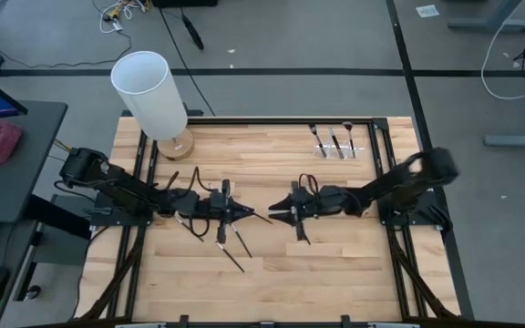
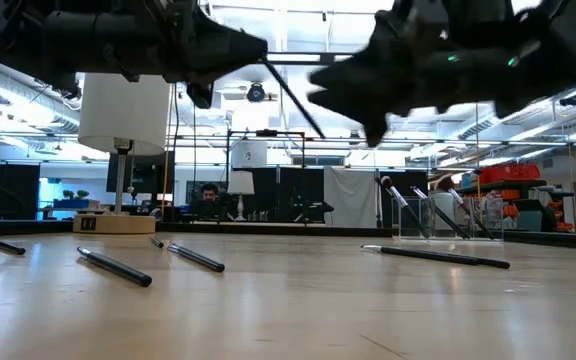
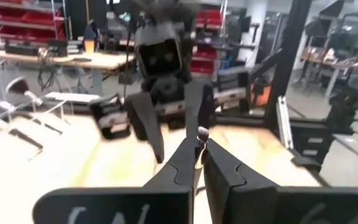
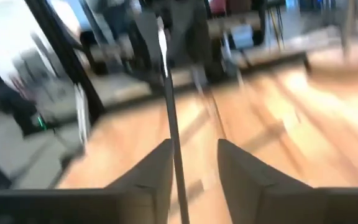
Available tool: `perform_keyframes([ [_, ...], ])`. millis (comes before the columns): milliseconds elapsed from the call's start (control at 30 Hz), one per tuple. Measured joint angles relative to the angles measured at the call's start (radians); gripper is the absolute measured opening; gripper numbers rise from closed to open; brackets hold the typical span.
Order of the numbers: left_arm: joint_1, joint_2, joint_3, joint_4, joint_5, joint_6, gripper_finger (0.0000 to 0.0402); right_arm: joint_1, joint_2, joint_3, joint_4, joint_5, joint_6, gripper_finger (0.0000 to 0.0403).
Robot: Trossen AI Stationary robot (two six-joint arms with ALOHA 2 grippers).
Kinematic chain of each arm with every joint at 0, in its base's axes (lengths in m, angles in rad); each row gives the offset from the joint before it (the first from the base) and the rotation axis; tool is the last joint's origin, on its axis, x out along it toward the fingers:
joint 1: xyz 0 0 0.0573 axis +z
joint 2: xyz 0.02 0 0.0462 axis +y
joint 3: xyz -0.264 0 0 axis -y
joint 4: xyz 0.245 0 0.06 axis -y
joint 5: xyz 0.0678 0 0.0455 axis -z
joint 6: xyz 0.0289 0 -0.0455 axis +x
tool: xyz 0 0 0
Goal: Put items in baskets/containers
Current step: Put the eyeshadow brush into the transparent organizer
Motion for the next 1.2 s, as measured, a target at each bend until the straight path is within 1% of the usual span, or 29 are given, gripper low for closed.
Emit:
perform_keyframes([
  [100,0.013,0.0,0.034,-0.091,-0.003,-0.016,0.0012,0.003,-0.145,0.021,-0.368,0.018,0.034,0.0156],
  [200,0.028,0.0,0.126,-0.306,-0.005,-0.017,0.0012,0.021,-0.242,0.074,-0.678,0.09,0.043,0.0172],
  [267,0.036,0.0,0.202,-0.478,-0.006,-0.009,0.0012,0.037,-0.273,0.105,-0.802,0.129,0.042,0.0176],
  [333,0.045,0.0,0.268,-0.62,-0.006,0.005,0.0012,0.05,-0.277,0.126,-0.845,0.149,0.033,0.0177],
  [400,0.055,0.0,0.314,-0.693,-0.006,0.022,0.0016,0.065,-0.264,0.135,-0.826,0.155,0.015,0.0177],
  [500,0.066,0.0,0.351,-0.713,-0.002,0.05,0.002,0.084,-0.216,0.137,-0.728,0.156,-0.018,0.0174],
  [567,0.073,0.0,0.362,-0.714,0.017,0.061,0.0017,0.096,-0.176,0.137,-0.648,0.19,-0.045,0.0171],
  [667,0.081,0.0,0.363,-0.718,0.03,0.062,0.0014,0.108,-0.116,0.137,-0.542,0.283,-0.091,0.0164],
  [800,0.083,0.0,0.363,-0.725,0.032,0.046,0.0021,0.103,-0.059,0.141,-0.419,0.293,-0.134,0.0154],
  [900,0.082,0.0,0.363,-0.727,0.046,0.041,0.0024,0.092,-0.02,0.174,-0.414,0.293,-0.135,0.0145],
  [1033,0.081,0.0,0.363,-0.727,0.051,0.038,0.002,0.087,0.02,0.233,-0.426,0.296,-0.195,0.0127],
  [1200,0.081,0.0,0.363,-0.728,0.052,0.029,0.0026,0.088,0.025,0.261,-0.475,0.293,-0.219,0.0086],
])
